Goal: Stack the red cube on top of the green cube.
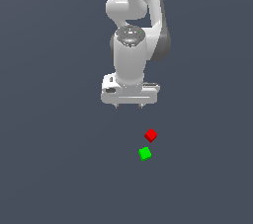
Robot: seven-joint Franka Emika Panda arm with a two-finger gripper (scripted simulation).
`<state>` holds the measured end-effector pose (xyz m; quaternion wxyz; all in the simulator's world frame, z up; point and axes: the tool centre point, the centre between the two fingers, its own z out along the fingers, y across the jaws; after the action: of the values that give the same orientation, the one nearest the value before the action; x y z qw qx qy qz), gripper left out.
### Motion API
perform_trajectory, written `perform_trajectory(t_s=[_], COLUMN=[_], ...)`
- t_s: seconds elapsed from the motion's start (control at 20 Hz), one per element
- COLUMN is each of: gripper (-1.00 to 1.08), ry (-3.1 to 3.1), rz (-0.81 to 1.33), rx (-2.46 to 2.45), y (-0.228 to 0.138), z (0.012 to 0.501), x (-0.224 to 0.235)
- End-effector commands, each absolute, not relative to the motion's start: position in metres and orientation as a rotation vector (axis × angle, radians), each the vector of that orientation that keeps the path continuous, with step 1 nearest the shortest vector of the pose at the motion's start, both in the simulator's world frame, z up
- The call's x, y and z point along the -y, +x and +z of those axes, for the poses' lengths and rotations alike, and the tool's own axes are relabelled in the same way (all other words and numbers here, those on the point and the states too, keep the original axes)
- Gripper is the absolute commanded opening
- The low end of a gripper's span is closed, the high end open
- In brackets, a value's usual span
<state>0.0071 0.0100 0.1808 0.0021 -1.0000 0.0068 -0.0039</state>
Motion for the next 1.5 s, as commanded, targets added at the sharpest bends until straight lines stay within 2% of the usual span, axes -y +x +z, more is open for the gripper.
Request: perform_trajectory(t_s=[0.0, 0.7, 1.45], gripper=[1.00, 1.00, 1.00], ry=[-3.137, -3.127, -2.987], rz=[-0.012, -0.010, -0.003], rx=[-0.021, 0.247, 0.965], y=[0.007, 0.027, 0.063], z=[0.181, 0.155, 0.088], x=[-0.010, -0.029, -0.095])
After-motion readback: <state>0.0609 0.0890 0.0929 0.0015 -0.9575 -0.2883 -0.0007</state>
